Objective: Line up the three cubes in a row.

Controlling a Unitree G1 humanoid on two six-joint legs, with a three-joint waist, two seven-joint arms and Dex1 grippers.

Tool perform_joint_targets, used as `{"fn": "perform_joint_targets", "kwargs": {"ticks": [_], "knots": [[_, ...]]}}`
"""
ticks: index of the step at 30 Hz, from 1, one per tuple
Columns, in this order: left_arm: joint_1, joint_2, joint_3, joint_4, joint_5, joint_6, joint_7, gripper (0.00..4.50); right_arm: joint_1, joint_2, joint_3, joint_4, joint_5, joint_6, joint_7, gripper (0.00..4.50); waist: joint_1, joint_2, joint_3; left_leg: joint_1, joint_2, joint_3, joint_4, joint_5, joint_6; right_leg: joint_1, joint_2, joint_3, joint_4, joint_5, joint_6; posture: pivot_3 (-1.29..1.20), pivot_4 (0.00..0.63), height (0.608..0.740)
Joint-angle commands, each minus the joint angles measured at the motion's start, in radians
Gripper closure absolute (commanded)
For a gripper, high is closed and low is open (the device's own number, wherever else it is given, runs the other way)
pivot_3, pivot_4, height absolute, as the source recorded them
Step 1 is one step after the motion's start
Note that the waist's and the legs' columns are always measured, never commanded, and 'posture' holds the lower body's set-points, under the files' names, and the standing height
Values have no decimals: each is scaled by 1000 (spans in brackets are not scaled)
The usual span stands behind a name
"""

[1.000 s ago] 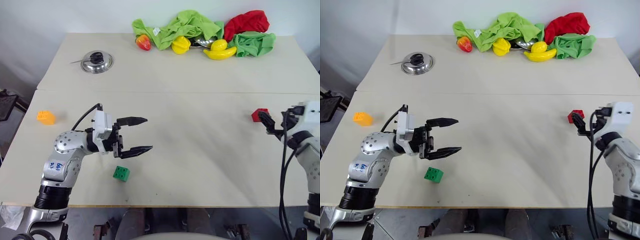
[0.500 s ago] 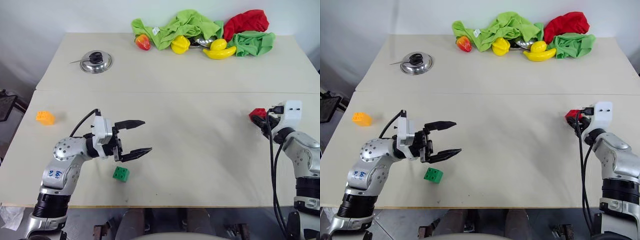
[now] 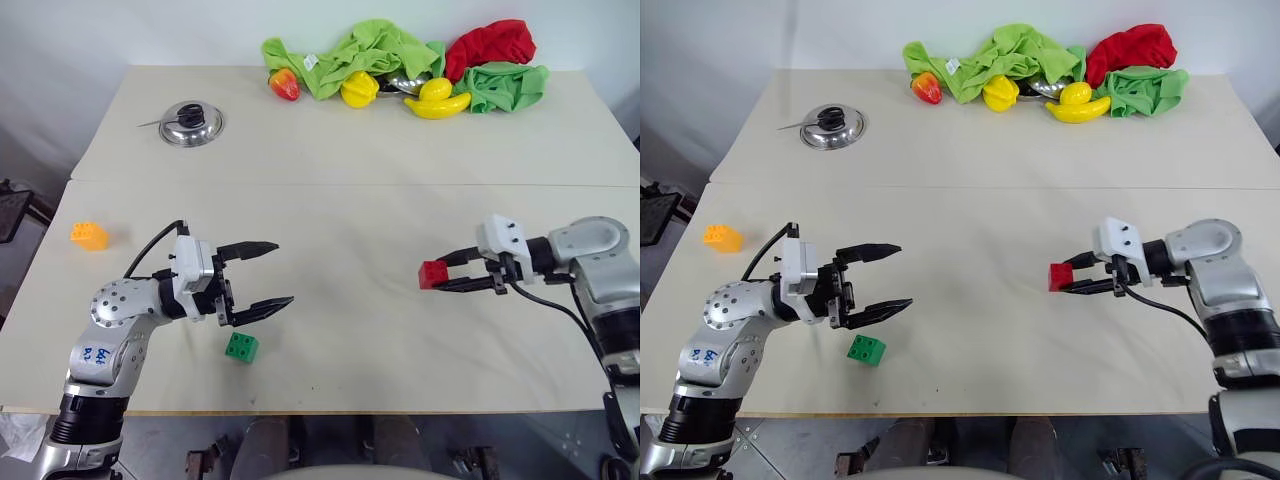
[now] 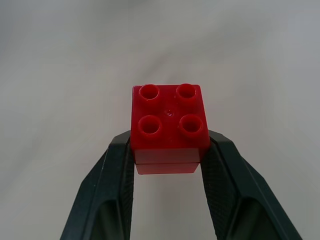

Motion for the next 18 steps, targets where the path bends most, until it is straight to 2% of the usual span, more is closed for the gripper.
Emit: {"fn": "perform_joint_targets", "kwargs": {"ticks": [1, 9, 10, 13, 17, 18], "knots": [[12, 19, 29, -42, -19, 9, 1, 0, -41, 19, 27, 101, -5, -93, 72, 3028, 5, 0, 0, 0, 0, -1, 0, 0, 0, 0, 0, -1, 0, 0, 0, 0, 150, 740], [17, 40, 61, -33, -27, 19, -1, 0, -84, 45, 50, 212, -38, -137, 62, 3028, 1, 0, 0, 0, -2, -1, 0, 0, 0, 1, -2, -1, 0, 0, 0, 0, 150, 740], [18, 40, 62, -32, -30, 24, -2, 0, -87, 52, 37, 218, -31, -155, 59, 2313, 1, 0, 0, 1, -1, -1, 0, 0, 0, 2, -2, -1, 0, 0, 0, 0, 150, 740], [26, 42, 68, -30, -30, 26, -3, 0, -83, 42, 12, 210, -14, -191, 70, 1400, 1, 0, 0, 0, -1, -1, 1, 0, 0, 2, -2, -1, 0, 0, 0, 0, 150, 740], [79, 64, 140, -11, -40, 31, 6, 0, -29, -17, -44, 97, 122, -202, 72, 55, 0, 0, 0, 0, -1, -2, 1, -1, 0, 2, -2, -1, 0, 0, 0, 0, 150, 740], [96, 68, 163, -3, -45, 30, 6, 0, -8, -33, -60, 59, 168, -190, 72, 19, 0, 0, 0, 0, -1, -2, 1, -1, 0, 1, -2, -2, 0, 0, 0, 0, 150, 740]]}}
